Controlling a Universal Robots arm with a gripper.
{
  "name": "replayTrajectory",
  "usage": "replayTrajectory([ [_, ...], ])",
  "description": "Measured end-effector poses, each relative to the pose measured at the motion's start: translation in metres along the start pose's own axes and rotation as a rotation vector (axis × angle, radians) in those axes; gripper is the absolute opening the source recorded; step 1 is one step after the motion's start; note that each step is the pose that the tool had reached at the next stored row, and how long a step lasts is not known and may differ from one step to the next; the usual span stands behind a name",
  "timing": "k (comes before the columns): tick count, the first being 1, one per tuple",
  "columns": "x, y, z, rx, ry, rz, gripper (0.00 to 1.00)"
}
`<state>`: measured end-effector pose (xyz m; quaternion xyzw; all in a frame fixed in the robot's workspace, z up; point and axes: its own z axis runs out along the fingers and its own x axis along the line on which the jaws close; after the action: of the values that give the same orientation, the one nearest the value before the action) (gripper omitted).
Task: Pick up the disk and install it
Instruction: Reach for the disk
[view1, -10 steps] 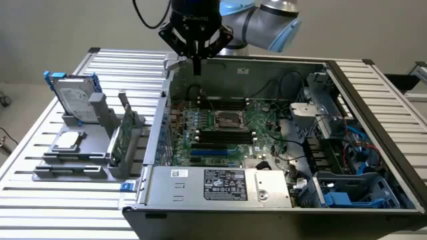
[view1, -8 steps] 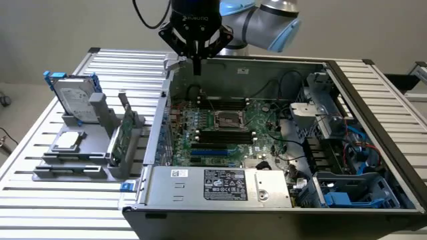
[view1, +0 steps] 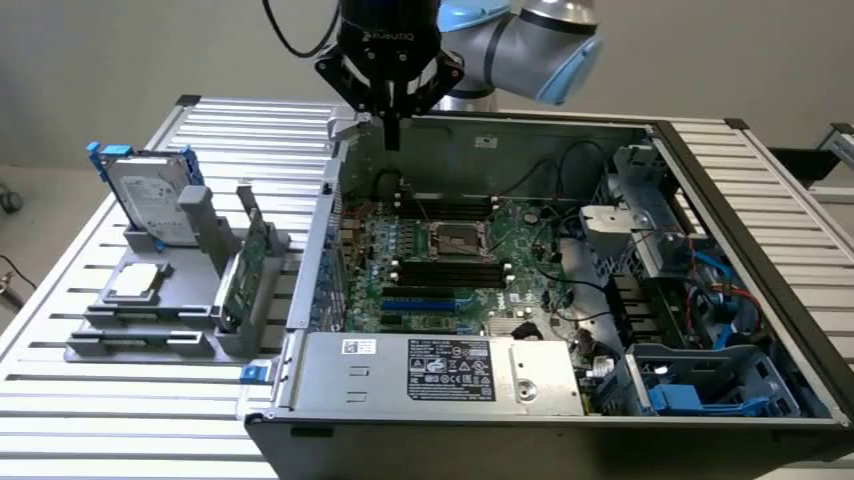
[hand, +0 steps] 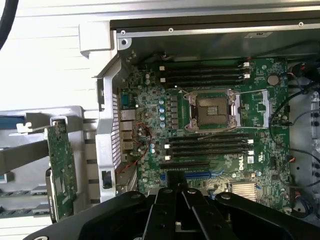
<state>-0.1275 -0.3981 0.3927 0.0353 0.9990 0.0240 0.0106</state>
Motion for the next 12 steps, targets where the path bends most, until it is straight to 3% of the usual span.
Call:
replayTrajectory([
  [12, 0.055, 0.0081, 0.002, 0.0003, -0.0004, 0.0, 0.11],
])
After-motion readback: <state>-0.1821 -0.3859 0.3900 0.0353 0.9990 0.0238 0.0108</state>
